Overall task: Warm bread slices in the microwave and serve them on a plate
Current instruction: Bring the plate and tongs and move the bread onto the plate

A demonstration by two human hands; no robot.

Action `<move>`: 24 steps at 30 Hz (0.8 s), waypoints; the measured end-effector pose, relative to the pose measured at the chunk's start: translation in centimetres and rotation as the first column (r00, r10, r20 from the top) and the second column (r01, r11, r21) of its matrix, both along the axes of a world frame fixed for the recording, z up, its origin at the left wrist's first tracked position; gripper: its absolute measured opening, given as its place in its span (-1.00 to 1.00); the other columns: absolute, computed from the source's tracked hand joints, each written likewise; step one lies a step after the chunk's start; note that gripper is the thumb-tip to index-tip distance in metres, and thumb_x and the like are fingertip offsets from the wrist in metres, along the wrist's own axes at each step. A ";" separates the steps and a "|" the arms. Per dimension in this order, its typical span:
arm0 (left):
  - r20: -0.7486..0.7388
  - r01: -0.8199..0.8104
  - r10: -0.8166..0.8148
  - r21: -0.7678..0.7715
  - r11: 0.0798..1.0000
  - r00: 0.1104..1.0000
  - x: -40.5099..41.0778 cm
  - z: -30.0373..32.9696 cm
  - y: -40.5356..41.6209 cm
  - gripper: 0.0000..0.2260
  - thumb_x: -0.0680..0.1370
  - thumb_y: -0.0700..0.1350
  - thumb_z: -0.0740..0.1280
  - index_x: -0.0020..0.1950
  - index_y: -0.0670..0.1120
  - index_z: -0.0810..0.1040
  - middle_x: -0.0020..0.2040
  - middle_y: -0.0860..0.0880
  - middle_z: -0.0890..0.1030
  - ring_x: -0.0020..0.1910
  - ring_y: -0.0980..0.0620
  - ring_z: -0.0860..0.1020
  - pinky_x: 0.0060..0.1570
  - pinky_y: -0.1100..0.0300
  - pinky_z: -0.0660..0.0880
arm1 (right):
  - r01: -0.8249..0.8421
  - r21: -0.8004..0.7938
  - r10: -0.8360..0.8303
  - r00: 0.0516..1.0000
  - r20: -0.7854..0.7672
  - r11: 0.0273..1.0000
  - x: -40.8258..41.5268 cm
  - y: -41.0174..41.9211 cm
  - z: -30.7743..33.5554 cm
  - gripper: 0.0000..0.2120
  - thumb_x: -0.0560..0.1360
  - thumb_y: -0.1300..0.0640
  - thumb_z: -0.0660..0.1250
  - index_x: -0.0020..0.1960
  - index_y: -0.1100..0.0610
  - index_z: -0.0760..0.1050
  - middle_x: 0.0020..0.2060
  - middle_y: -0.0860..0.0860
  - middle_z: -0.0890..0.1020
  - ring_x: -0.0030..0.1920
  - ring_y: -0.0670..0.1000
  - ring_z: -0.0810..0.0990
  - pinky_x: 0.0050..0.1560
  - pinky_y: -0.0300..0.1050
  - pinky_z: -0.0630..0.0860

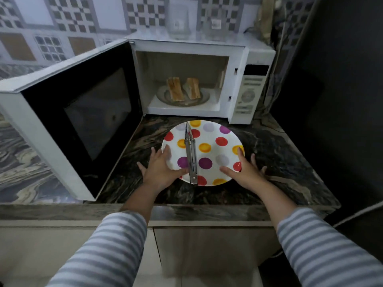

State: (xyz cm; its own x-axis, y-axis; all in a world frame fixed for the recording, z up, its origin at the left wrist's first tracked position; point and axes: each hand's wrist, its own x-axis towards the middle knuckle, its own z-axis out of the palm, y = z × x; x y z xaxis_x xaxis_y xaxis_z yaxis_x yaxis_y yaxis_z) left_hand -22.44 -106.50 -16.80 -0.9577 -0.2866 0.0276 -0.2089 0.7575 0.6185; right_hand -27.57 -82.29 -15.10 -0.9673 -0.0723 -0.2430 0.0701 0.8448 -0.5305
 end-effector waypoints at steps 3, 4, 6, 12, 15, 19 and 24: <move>0.051 -0.005 0.009 -0.073 0.997 0.999 -1.5 -0.5 -0.8 -0.06 0.37 0.37 0.34 0.58 0.02 0.02 0.58 0.10 0.08 0.56 -0.02 -0.17 0.37 -0.39 -0.27 | -0.072 0.060 0.072 0.997 0.001 0.996 -2.2 -0.6 -0.6 -0.04 0.42 -0.39 0.24 0.55 -0.11 -0.27 0.57 0.03 -0.11 0.51 0.08 -0.36 0.44 0.26 -0.36; 0.056 -0.007 0.013 -0.098 0.995 0.998 -1.8 -0.7 -0.9 -0.06 0.37 0.38 0.33 0.58 0.02 0.01 0.58 0.10 0.07 0.56 -0.02 -0.17 0.37 -0.38 -0.27 | -0.097 0.086 0.097 0.995 -0.001 0.992 -3.0 -0.8 -0.9 -0.04 0.42 -0.40 0.23 0.55 -0.10 -0.28 0.57 -0.01 -0.08 0.51 0.05 -0.37 0.42 0.27 -0.39; 0.070 -0.006 0.016 -0.143 0.990 0.997 -2.6 -1.0 -1.3 -0.07 0.37 0.41 0.29 0.58 0.01 0.00 0.58 0.08 0.06 0.56 -0.03 -0.16 0.39 -0.36 -0.27 | -0.129 0.106 0.130 0.992 -0.002 0.986 -4.4 -1.1 -1.1 -0.05 0.43 -0.39 0.22 0.55 -0.09 -0.26 0.56 -0.07 -0.03 0.52 0.04 -0.35 0.41 0.29 -0.40; 0.126 -0.028 0.070 -0.305 0.952 0.990 -3.6 -1.7 -1.2 -0.16 0.42 0.47 0.09 0.58 0.08 -0.03 0.59 0.06 -0.01 0.56 0.04 -0.14 0.45 -0.25 -0.22 | -0.208 0.149 0.212 0.977 -0.010 0.967 -7.1 -1.1 -1.3 -0.16 0.47 -0.40 0.12 0.56 -0.11 -0.19 0.56 -0.08 -0.02 0.53 0.01 -0.32 0.42 0.26 -0.40; 0.136 -0.049 0.099 -0.332 0.942 0.986 -4.0 -1.8 -0.9 -0.22 0.44 0.47 0.03 0.57 0.14 -0.02 0.60 0.07 -0.04 0.56 0.07 -0.14 0.46 -0.23 -0.23 | -0.254 0.195 0.262 0.965 -0.017 0.947 -8.2 -0.8 -1.7 -0.23 0.48 -0.43 0.01 0.56 -0.15 -0.15 0.56 -0.09 -0.02 0.53 0.00 -0.31 0.42 0.30 -0.37; 0.164 -0.066 0.128 -0.342 0.937 0.978 -4.5 -1.8 -0.8 -0.25 0.45 0.46 0.00 0.57 0.16 -0.02 0.59 0.07 -0.06 0.56 0.09 -0.16 0.46 -0.23 -0.23 | -0.269 0.251 0.283 0.959 -0.020 0.930 -9.3 -0.9 -1.8 -0.28 0.50 -0.42 -0.05 0.55 -0.17 -0.17 0.56 -0.10 -0.11 0.53 0.03 -0.30 0.40 0.35 -0.37; 0.153 -0.094 0.156 -0.348 0.933 0.976 -4.6 -1.7 -0.5 -0.28 0.47 0.43 -0.01 0.56 0.18 -0.01 0.59 0.05 -0.03 0.56 0.09 -0.15 0.47 -0.21 -0.23 | -0.274 0.299 0.285 0.959 0.009 0.914 -10.2 -1.2 -1.8 -0.27 0.49 -0.43 -0.08 0.55 -0.17 -0.17 0.55 -0.05 -0.23 0.52 0.09 -0.34 0.40 0.36 -0.37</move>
State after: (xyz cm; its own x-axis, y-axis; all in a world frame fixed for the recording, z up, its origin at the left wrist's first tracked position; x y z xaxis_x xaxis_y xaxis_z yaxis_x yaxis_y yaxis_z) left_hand -27.00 -107.01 -18.50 -0.9129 -0.4077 -0.0216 -0.3973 0.8750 0.2768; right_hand -37.75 -83.47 -16.88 -0.9262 -0.2710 -0.2620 -0.2052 0.9455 -0.2528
